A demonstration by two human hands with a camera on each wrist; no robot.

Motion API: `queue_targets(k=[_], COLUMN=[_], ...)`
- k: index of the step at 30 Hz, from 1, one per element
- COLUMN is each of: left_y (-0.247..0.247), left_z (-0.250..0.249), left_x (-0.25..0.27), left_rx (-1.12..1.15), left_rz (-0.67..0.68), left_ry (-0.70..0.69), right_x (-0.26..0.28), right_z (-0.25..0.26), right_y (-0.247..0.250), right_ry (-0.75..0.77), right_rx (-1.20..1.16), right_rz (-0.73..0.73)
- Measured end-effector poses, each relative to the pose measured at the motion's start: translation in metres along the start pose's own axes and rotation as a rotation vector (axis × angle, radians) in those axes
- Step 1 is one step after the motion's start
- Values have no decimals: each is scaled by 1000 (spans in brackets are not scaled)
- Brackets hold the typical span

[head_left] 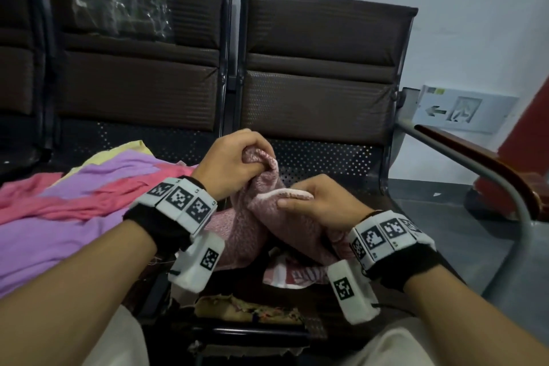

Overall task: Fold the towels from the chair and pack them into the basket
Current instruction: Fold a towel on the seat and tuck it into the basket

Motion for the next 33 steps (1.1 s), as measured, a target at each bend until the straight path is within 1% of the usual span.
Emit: queue_targets(k=[1,2,4,6,7,9,11,12,13,14,15,16,17,19,20,21,22,24,25,26,27,29,31,33], left_y=[2,5,11,13,11,0,-12,-15,-16,-15,-13,-12,-11,-9,-10,-14,-23,-48,-61,-71,-76,-75,-71,-65], left_z=[6,14,31,51,63,90,114,123,129,131,129,123,113,89,78,73,71,72,71,69,69,69,70,71], left_x=[1,3,9,16,20,29,41,48,55,59,60,57,51,37,32,29,30,39,43,46,45,40,37,33], left_rx=[10,9,-31,-100,-154,-294,-403,-439,-468,-487,-479,-443,-376,-198,-68,121,346,702,827,913,928,835,664,531], left_rz=[-6,-11,-12,41,99,267,447,516,559,574,559,517,449,275,190,124,79,60,88,123,150,173,224,256], left_ry=[20,44,91,141,175,274,363,405,445,471,479,469,449,413,415,442,490,641,702,732,724,655,571,490], right_x=[-3,-4,1,15,23,36,50,58,64,68,67,60,50,22,10,2,-3,-2,1,5,9,16,18,18], right_z=[2,3,1,-19,-34,-59,-76,-83,-88,-91,-92,-90,-83,-68,-65,-66,-70,-84,-93,-103,-112,-129,-140,-147], right_y=[3,13,45,78,89,99,108,110,111,109,106,101,94,68,52,37,28,16,13,10,7,-2,-9,-11], right_ry=[16,38,66,16,-17,-75,-136,-160,-176,-193,-206,-203,-185,-145,-150,-169,-209,-337,-406,-479,-549,-658,-720,-765], right_rx=[25,31,-7,-144,-264,-466,-537,-571,-621,-649,-658,-637,-613,-636,-699,-748,-729,-520,-358,-170,18,291,406,457], right_rz=[-37,-125,-388,-665,-767,-905,-1037,-1104,-1153,-1174,-1155,-1090,-993,-719,-591,-485,-407,-294,-239,-174,-97,50,139,167])
Point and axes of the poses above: each hand's wrist, its own x-axis away from the middle knuckle, its own y-axis out of the back of the hand, z = x × y, the point moved 10 cm from there along -x, towards the middle knuckle, and after that the axes turned 10 degrees about z, right-handed, at the moved point
